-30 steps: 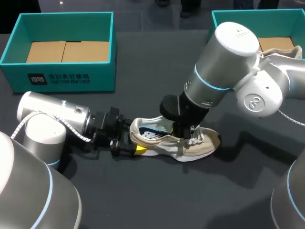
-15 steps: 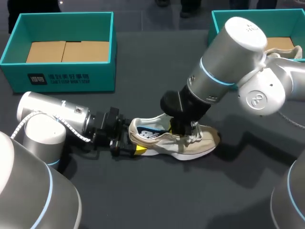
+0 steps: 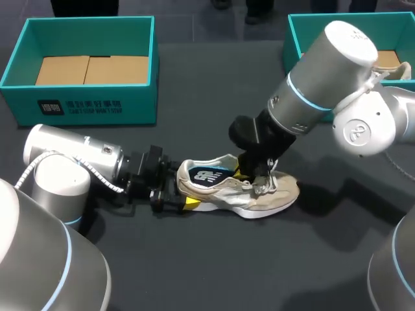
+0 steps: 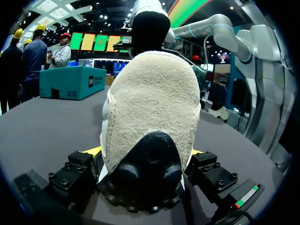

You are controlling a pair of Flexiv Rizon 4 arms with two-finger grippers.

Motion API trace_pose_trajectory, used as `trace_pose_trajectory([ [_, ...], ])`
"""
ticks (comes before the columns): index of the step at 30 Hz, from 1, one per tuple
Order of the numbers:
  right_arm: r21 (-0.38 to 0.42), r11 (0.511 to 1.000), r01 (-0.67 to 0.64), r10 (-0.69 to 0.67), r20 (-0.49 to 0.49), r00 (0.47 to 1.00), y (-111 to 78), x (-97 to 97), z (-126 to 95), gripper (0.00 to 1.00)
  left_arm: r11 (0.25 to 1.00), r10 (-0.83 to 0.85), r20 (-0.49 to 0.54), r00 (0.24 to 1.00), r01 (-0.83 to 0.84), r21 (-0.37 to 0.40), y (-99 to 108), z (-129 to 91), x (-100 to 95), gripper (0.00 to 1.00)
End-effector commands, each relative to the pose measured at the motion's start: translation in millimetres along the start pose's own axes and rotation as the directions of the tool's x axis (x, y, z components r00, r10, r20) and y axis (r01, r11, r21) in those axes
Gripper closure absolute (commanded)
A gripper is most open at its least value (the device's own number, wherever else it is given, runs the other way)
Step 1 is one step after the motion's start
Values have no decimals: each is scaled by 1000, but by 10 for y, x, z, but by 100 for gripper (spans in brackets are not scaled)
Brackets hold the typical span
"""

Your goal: Take the shoe out of the shoebox, open the shoe tongue, remove and reinsert the insole, then place the shoe into the shoebox

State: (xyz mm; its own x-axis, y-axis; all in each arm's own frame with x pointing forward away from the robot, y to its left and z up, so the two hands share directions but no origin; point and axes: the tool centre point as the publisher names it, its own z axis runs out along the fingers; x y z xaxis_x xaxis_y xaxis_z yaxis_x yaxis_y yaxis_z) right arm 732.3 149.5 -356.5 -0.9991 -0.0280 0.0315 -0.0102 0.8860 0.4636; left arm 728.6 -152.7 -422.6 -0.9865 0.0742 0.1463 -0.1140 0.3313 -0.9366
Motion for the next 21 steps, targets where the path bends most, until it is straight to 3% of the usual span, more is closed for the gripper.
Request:
trace_pose_trajectory([
  [1, -50, 999, 22, -22, 2, 1000, -107, 42, -81, 100, 1000, 0, 1, 1000, 0, -1, 39, 38, -4, 100],
  [5, -41, 998, 45, -46, -4, 999, -51, 30, -104, 100, 1000, 0, 1, 1000, 0, -1, 39, 38, -4, 100],
  [16, -6, 973, 232, -232, -73, 970, 542, 48, -70, 100, 1000, 0, 1, 1000, 0, -1, 39, 38, -4, 100],
  [21, 0, 964, 265, -263, -100, 960, 682, 36, -38, 100, 1000, 0, 1, 1000, 0, -1, 39, 38, -4, 100],
])
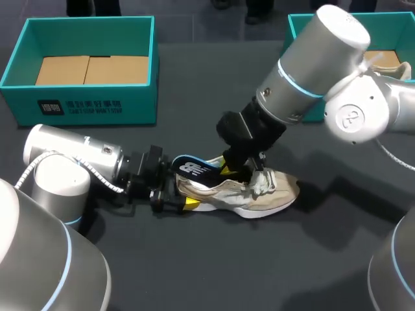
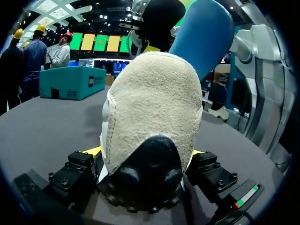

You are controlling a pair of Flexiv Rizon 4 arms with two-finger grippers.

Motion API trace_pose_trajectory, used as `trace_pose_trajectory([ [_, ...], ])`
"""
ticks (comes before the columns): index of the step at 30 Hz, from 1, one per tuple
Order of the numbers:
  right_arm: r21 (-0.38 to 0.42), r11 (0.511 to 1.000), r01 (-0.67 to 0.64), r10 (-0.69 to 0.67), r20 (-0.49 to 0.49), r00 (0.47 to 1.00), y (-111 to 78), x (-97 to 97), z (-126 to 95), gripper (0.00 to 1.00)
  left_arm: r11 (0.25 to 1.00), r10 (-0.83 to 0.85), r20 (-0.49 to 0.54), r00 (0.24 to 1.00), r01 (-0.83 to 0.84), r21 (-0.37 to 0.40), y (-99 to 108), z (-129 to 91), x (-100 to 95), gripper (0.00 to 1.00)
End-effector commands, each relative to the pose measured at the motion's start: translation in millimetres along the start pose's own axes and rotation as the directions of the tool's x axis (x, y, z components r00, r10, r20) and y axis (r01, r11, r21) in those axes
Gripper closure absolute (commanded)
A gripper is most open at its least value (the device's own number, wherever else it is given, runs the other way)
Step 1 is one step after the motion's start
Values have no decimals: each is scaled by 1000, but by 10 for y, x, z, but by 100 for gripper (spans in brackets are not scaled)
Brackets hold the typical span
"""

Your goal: Take the shoe out of the shoebox, open the shoe tongue, remove and reinsert the insole, then place the shoe into the shoebox

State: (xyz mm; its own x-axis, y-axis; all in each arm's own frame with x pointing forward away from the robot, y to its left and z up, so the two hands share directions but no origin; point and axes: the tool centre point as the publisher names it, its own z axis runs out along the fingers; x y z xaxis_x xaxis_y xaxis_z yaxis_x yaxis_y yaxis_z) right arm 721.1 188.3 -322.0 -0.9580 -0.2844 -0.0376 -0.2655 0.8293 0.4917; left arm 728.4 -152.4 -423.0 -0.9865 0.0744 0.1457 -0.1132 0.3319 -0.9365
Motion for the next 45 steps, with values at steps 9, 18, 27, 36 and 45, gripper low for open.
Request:
trace_pose_trajectory([
  [9, 48, 998, -41, 43, -51, 998, 148, -184, 150, 99, 1000, -1, 1, 1000, 1, -1, 35, 40, -5, 100],
  [18, 88, 990, -113, 116, -31, 993, 130, -226, 55, 53, 1000, -1, 1, 1000, 1, -1, 35, 40, -5, 100],
  [27, 69, 984, -165, 171, -77, 982, 157, -290, -8, 51, 1000, -1, 1, 1000, 1, -1, 35, 40, -5, 100],
  [36, 23, 962, -273, 274, -136, 952, 263, -240, 47, 52, 1000, -1, 1, 1000, 1, -1, 35, 40, -5, 100],
  [45, 98, 936, -338, 346, -78, 935, 387, -180, 90, 0, 1000, -1, 1, 1000, 1, -1, 35, 40, -5, 100],
])
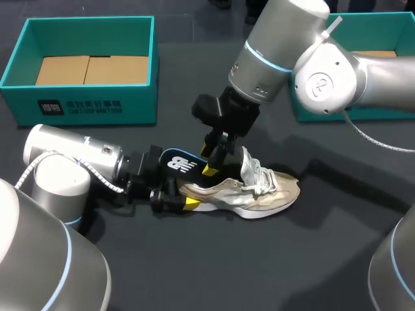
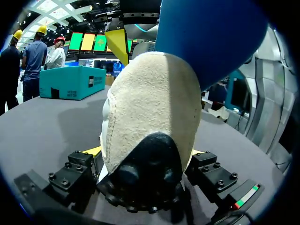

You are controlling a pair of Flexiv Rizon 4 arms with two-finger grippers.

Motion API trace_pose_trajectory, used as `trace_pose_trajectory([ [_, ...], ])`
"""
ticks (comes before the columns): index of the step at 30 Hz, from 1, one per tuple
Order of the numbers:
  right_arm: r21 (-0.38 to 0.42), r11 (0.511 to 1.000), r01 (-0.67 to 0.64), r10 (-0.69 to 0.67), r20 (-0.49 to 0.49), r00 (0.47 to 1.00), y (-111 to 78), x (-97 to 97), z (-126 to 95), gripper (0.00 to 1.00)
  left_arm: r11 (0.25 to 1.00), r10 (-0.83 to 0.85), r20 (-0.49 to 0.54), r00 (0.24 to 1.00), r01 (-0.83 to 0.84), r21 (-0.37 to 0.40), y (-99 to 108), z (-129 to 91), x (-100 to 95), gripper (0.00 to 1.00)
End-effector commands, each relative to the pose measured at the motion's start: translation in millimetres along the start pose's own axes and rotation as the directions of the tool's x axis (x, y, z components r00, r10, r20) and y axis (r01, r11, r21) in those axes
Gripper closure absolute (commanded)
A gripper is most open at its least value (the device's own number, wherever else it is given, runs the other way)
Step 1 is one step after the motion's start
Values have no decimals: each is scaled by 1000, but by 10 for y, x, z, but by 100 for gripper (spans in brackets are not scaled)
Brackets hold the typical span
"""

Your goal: Take the shoe out of the shoebox, open the shoe tongue, remove and reinsert the insole, then place the shoe into the shoebox

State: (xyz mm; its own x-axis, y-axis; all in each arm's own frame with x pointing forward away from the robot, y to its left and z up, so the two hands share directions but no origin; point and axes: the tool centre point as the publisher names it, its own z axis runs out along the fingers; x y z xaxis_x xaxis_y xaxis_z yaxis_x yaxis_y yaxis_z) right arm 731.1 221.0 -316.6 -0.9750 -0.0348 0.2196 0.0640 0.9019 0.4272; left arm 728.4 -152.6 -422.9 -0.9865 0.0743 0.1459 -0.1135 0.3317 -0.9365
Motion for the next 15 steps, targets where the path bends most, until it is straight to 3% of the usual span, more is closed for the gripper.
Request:
trace_pose_trajectory([
  [1, 42, 999, -10, 9, 23, 1000, 104, 50, -10, 0, 1000, -1, 1, 1000, 1, -1, 36, 39, -5, 100],
  [8, 35, 999, -20, 19, 22, 1000, 110, 57, -15, 0, 1000, -1, 1, 1000, 1, -1, 36, 39, -5, 100],
  [13, -10, 995, -96, 95, -48, 994, 129, 65, -7, 0, 1000, -1, 1, 1000, 1, -1, 36, 39, -5, 100],
  [14, -13, 995, -102, 101, -54, 993, 128, 63, -6, 4, 1000, -1, 1, 1000, 1, -1, 36, 39, -5, 100],
  [15, -22, 993, -116, 114, -63, 991, 125, 64, -3, 15, 1000, -1, 1, 1000, 1, -1, 36, 39, -5, 100],
])
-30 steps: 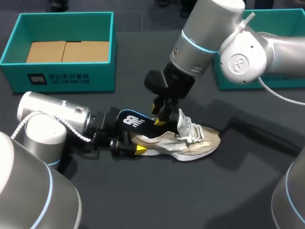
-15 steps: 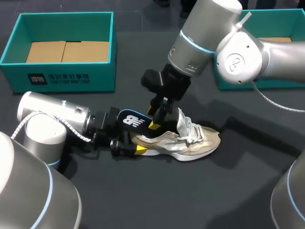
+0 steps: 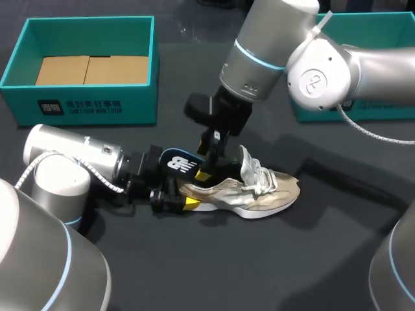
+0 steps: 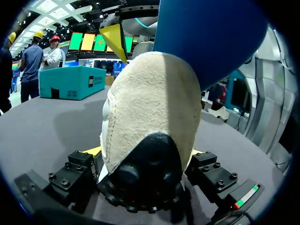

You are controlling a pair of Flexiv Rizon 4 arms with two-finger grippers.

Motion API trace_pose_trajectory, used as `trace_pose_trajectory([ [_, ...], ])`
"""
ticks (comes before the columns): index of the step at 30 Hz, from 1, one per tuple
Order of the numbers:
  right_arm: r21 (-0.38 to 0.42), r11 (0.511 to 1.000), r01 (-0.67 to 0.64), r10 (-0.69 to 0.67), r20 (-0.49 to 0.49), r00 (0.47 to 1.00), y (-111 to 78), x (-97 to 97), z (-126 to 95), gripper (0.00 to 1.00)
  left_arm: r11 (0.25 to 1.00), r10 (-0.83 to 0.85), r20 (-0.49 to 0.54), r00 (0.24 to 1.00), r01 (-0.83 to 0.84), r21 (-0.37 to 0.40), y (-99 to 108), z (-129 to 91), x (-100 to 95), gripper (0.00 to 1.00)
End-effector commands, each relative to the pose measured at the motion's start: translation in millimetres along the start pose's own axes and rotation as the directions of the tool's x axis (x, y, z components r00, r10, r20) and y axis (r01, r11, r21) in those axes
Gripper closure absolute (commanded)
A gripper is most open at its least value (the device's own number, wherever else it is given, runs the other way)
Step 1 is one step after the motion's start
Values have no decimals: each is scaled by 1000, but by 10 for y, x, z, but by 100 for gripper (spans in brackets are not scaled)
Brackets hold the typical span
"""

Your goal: Take the shoe out of the shoebox, open the shoe tongue, remove and reinsert the insole, then place the shoe into the shoebox

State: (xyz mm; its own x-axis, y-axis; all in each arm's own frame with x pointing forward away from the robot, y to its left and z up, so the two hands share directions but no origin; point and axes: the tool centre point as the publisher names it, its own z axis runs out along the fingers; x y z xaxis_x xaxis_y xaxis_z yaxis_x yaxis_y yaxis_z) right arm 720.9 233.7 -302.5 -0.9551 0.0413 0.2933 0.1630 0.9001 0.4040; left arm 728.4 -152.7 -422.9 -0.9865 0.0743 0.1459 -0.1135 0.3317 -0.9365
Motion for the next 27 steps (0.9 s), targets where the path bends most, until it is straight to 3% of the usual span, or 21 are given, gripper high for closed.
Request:
trace_pose_trajectory([
  [1, -24, 1000, -19, 19, -34, 999, -37, -65, 43, 20, 1000, -1, 1, 1000, 1, -1, 36, 38, -5, 100],
  [3, -37, 999, -32, 30, -47, 998, -40, -53, 51, 24, 1000, -1, 1, 1000, 1, -1, 36, 38, -5, 100],
  [7, -66, 996, -63, 59, -70, 996, -50, -47, 76, 50, 1000, -1, 1, 1000, 1, -1, 36, 38, -5, 100],
  [27, -166, 978, -123, 91, -189, 978, -68, -99, 244, 60, 1000, -1, 1, 1000, 1, -1, 36, 38, -5, 100],
])
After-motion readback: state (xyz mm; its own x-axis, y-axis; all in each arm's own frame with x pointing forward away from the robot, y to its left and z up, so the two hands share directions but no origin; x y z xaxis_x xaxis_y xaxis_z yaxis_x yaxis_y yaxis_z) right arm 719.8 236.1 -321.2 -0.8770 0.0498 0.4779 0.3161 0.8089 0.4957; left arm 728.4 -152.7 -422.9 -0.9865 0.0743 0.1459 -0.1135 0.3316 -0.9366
